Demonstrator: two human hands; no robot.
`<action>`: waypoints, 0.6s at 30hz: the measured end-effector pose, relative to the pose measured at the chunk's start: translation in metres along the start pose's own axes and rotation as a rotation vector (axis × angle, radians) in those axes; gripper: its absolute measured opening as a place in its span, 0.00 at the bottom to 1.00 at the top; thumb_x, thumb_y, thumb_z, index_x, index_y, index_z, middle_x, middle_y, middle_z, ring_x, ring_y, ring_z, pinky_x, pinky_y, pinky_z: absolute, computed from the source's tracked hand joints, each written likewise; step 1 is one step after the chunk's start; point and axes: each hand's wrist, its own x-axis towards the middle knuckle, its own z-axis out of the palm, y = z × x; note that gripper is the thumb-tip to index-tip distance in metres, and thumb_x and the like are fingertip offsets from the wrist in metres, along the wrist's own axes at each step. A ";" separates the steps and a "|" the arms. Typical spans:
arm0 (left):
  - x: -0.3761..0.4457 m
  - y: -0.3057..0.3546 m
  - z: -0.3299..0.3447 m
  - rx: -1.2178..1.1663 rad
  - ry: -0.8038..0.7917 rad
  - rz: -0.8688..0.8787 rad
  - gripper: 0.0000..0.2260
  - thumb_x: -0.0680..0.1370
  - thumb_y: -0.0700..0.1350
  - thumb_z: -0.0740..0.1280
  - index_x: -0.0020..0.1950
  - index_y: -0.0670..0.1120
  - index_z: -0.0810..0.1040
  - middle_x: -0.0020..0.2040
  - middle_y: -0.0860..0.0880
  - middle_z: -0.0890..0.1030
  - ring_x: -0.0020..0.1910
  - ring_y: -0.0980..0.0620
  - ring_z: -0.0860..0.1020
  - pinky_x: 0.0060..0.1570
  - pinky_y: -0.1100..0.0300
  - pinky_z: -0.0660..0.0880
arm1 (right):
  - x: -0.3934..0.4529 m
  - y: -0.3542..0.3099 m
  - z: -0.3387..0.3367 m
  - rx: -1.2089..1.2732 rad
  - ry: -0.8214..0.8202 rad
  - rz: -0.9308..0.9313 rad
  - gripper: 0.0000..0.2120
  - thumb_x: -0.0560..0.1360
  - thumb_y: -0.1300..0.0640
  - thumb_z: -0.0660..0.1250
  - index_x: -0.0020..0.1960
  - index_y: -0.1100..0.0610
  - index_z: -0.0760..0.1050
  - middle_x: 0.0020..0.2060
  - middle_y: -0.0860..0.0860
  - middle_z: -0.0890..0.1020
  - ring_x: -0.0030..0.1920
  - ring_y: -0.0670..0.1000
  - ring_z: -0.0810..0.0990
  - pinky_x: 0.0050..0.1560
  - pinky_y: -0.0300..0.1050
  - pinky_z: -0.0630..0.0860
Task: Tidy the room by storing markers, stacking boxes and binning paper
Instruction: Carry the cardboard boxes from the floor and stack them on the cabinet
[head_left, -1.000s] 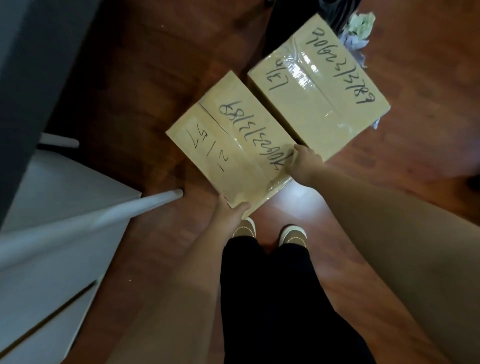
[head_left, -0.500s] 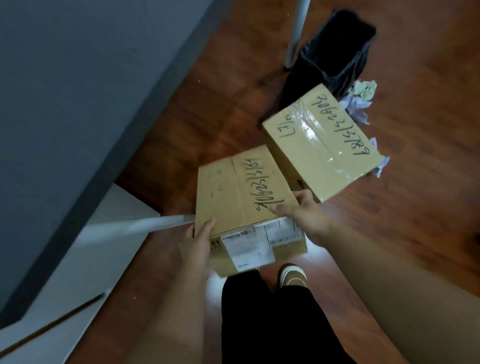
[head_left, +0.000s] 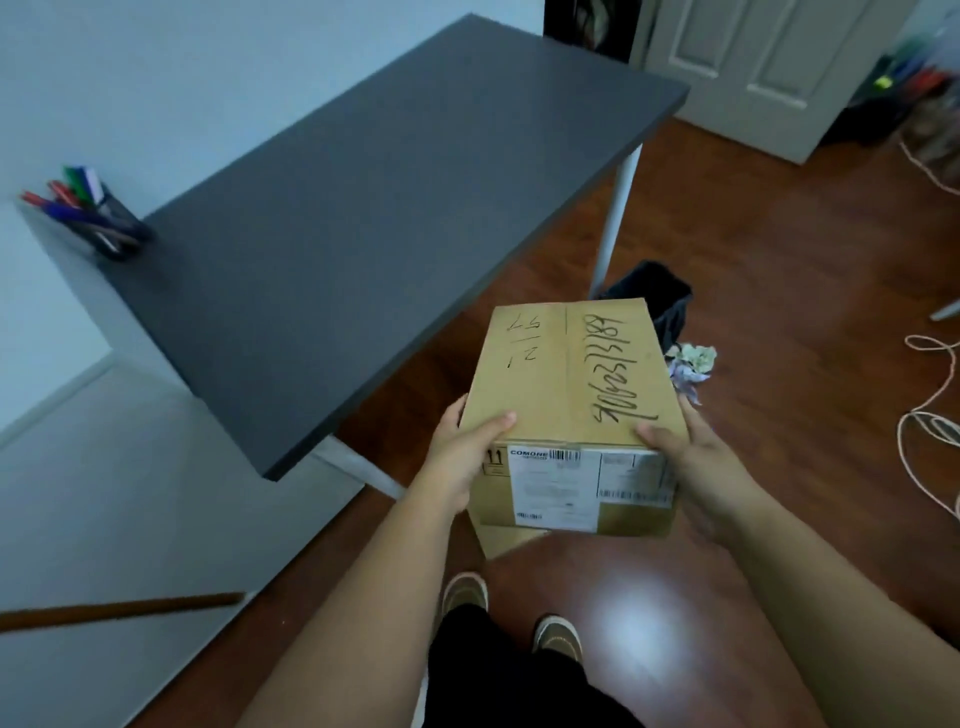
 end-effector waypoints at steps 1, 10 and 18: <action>-0.008 0.011 0.009 0.008 -0.037 0.027 0.29 0.67 0.46 0.79 0.66 0.55 0.75 0.53 0.51 0.85 0.51 0.51 0.84 0.52 0.50 0.80 | -0.011 -0.012 -0.005 0.016 0.013 -0.027 0.18 0.76 0.60 0.68 0.56 0.38 0.75 0.56 0.48 0.84 0.60 0.57 0.80 0.65 0.62 0.72; -0.062 0.107 0.031 0.021 -0.080 0.314 0.33 0.64 0.50 0.80 0.67 0.61 0.73 0.52 0.58 0.85 0.51 0.56 0.83 0.45 0.58 0.79 | -0.066 -0.093 -0.011 0.207 -0.035 -0.249 0.28 0.73 0.60 0.70 0.68 0.40 0.69 0.60 0.52 0.82 0.60 0.58 0.81 0.63 0.64 0.73; -0.116 0.169 -0.093 -0.093 0.135 0.568 0.37 0.63 0.49 0.81 0.70 0.59 0.71 0.54 0.57 0.84 0.50 0.57 0.84 0.41 0.61 0.80 | -0.068 -0.141 0.116 0.128 -0.292 -0.392 0.32 0.75 0.59 0.68 0.74 0.41 0.62 0.61 0.48 0.82 0.60 0.54 0.81 0.64 0.61 0.73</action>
